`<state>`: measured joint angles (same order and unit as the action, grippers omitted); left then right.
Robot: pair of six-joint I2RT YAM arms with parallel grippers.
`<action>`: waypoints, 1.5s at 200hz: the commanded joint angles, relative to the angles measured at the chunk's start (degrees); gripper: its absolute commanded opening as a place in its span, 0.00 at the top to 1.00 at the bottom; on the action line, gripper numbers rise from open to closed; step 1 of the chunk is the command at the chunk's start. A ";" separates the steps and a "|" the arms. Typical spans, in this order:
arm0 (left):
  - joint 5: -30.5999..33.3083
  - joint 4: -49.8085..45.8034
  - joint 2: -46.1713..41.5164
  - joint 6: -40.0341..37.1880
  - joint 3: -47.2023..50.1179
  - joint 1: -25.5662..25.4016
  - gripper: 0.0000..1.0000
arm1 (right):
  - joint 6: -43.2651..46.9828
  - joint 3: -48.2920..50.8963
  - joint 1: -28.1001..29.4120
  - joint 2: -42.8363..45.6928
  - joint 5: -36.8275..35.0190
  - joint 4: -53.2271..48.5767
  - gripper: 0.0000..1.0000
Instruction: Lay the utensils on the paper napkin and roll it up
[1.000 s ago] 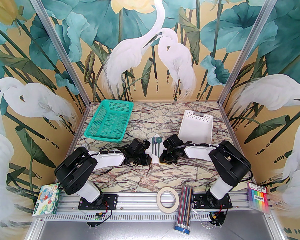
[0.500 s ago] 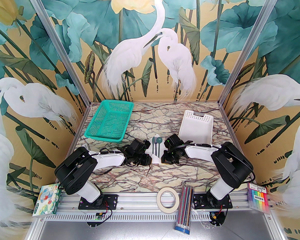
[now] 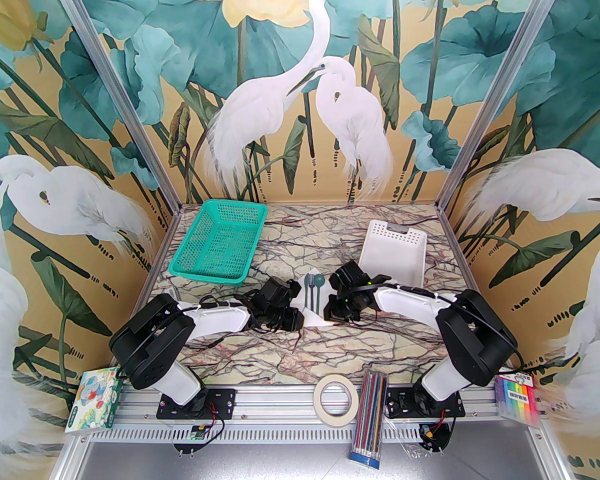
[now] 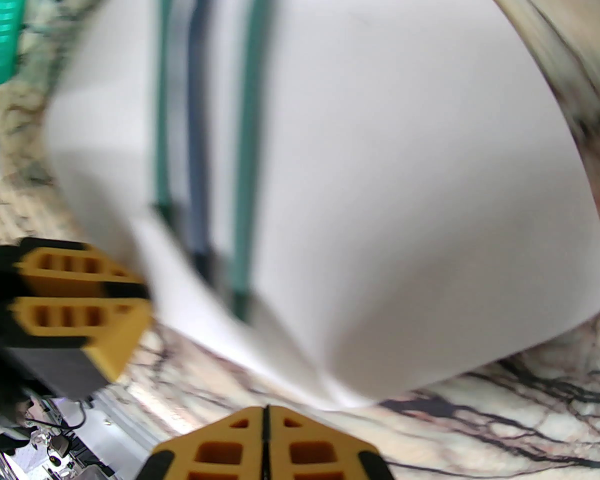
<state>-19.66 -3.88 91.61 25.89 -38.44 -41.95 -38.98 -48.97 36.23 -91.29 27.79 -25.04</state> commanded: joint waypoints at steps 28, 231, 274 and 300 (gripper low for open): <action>1.92 -2.51 1.81 -0.51 -0.33 0.37 0.80 | -0.99 -2.08 1.12 -4.81 0.83 3.85 0.91; -4.53 -3.06 -3.02 0.73 -0.76 0.31 0.84 | -0.09 -0.55 1.08 -9.42 -2.13 2.19 0.91; -1.65 -4.66 -1.90 -0.12 -1.16 0.34 0.85 | -0.13 -0.54 1.09 -9.42 -2.36 1.92 0.91; -0.47 -5.30 -1.51 -0.63 -0.85 0.34 0.84 | -0.04 -0.56 1.09 -9.39 -2.57 1.70 0.91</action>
<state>-22.35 -7.55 88.97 26.74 -38.74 -41.95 -39.18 -49.98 37.28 -99.46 28.23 -21.43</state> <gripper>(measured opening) 0.154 0.088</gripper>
